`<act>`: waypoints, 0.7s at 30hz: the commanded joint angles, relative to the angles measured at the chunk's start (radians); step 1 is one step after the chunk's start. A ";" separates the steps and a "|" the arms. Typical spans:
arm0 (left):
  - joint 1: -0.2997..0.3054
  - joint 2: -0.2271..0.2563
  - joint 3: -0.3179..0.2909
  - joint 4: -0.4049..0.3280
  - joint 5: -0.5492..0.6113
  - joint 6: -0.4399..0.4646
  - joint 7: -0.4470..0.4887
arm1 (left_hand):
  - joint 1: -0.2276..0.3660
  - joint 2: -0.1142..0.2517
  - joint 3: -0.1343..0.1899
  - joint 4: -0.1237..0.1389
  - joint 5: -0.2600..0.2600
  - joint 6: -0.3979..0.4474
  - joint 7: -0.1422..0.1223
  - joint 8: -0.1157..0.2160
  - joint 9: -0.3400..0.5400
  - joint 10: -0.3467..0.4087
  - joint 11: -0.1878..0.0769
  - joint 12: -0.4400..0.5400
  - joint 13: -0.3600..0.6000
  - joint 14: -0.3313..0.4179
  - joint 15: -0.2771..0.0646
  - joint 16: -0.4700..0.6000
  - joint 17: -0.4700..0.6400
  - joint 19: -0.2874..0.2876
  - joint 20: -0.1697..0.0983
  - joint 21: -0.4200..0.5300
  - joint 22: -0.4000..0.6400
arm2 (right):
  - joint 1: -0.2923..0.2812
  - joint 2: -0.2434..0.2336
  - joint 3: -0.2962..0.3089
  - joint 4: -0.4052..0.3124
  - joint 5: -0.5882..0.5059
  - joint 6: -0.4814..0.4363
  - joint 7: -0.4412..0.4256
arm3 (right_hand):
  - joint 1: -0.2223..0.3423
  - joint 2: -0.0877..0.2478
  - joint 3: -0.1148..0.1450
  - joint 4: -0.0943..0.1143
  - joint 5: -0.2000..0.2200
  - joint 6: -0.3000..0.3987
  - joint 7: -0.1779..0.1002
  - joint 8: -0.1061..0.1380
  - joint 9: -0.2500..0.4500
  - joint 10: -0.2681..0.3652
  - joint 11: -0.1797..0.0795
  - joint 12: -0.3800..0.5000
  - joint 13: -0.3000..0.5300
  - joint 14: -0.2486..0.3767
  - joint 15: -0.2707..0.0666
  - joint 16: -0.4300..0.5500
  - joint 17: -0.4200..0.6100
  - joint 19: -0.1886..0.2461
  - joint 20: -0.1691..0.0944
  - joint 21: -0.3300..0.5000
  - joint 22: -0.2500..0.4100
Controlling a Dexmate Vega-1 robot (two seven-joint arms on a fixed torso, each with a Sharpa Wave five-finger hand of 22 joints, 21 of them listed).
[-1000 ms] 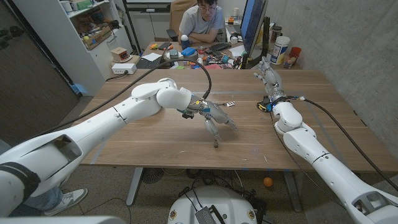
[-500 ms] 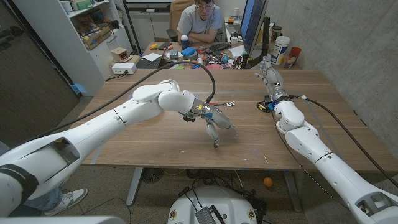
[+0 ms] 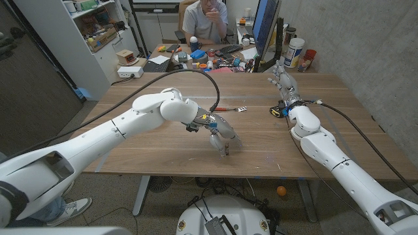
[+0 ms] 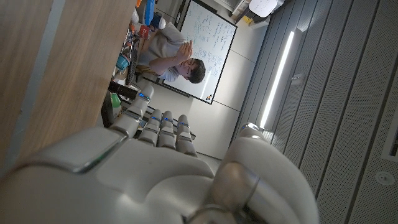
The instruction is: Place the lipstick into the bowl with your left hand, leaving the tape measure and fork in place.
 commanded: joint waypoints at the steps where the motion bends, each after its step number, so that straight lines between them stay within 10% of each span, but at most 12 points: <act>1: 0.074 0.000 -0.023 0.064 -0.050 0.033 0.072 | 0.053 -0.003 -0.002 0.001 -0.004 0.070 -0.050 0.025 0.006 0.054 -0.020 0.024 0.011 0.059 -0.002 0.021 0.006 0.084 0.036 0.015 0.012 | -0.078 -0.028 0.028 -0.023 -0.010 0.060 -0.011 | -0.004 0.007 -0.004 -0.002 0.010 0.003 0.000 -0.001 0.004 0.007 0.004 -0.001 0.002 0.006 0.012 0.009 0.002 0.007 0.004 -0.004 0.003; 4: 0.113 -0.014 -0.044 0.108 -0.096 0.030 0.163 | 0.188 0.010 0.006 -0.005 0.002 0.195 -0.085 0.060 0.012 0.118 -0.021 0.056 0.033 0.162 -0.001 0.047 0.010 0.280 0.036 0.067 0.015 | -0.125 -0.045 0.054 -0.054 -0.021 0.077 -0.039 | -0.005 0.006 -0.004 -0.002 0.010 0.005 0.001 -0.001 0.004 0.009 0.005 -0.001 0.002 0.008 0.012 0.009 0.002 0.008 0.006 -0.005 0.003; 7: 0.143 -0.027 -0.058 0.122 -0.128 0.048 0.225 | 0.451 0.058 -0.009 -0.013 0.027 0.417 -0.086 0.127 0.035 0.296 -0.034 0.139 0.084 0.379 -0.041 0.137 0.026 0.610 0.029 0.175 0.010 | -0.170 -0.057 0.082 -0.086 -0.018 0.077 -0.067 | -0.005 0.006 -0.005 -0.003 0.009 0.006 0.001 -0.001 0.004 0.011 0.006 -0.001 0.002 0.009 0.014 0.010 0.001 0.009 0.007 -0.006 0.003; 9: 0.172 -0.034 -0.073 0.125 -0.148 0.063 0.284 | 0.566 0.081 -0.017 -0.010 0.036 0.611 -0.040 0.214 0.072 0.388 -0.056 0.177 0.116 0.458 -0.081 0.185 0.043 0.784 0.005 0.247 0.006 | -0.193 -0.061 0.099 -0.097 -0.007 0.077 -0.075 | -0.005 0.005 -0.005 -0.003 0.009 0.007 0.002 0.000 0.004 0.012 0.007 -0.001 0.002 0.009 0.016 0.009 0.001 0.009 0.007 -0.007 0.003; 10: 0.188 -0.038 -0.082 0.129 -0.161 0.066 0.318 | 0.670 0.091 0.022 -0.017 0.064 0.747 0.027 0.291 0.118 0.461 -0.078 0.201 0.143 0.530 -0.121 0.201 0.045 0.899 -0.070 0.310 0.005 | -0.202 -0.063 0.105 -0.102 -0.005 0.075 -0.080 | -0.006 0.005 -0.006 -0.003 0.009 0.007 0.001 0.000 0.004 0.011 0.008 -0.002 0.002 0.009 0.016 0.009 0.000 0.010 0.008 -0.008 0.003; 14: 0.210 -0.050 -0.090 0.139 -0.177 0.077 0.387 | 0.824 0.037 0.119 -0.011 0.213 0.900 0.067 0.399 0.184 0.730 -0.094 0.305 0.252 0.839 -0.202 0.292 0.083 0.999 -0.229 0.410 0.002 | -0.226 -0.073 0.123 -0.122 0.002 0.063 -0.089 | -0.007 0.004 -0.007 -0.003 0.009 0.007 0.002 0.000 0.004 0.011 0.010 -0.003 0.002 0.009 0.018 0.009 0.000 0.010 0.009 -0.009 0.003; 21: 0.192 -0.045 -0.069 0.130 -0.175 0.114 0.372 | 0.847 0.003 0.131 -0.005 0.300 0.948 0.042 0.425 0.175 0.784 -0.108 0.345 0.364 0.882 -0.211 0.356 0.188 1.028 -0.268 0.460 0.001 | -0.234 -0.080 0.130 -0.139 0.008 0.039 -0.090 | -0.012 0.004 -0.010 -0.001 0.008 0.003 0.002 -0.003 0.004 0.009 0.011 -0.005 0.003 0.006 0.022 0.009 -0.001 0.010 0.012 -0.014 0.003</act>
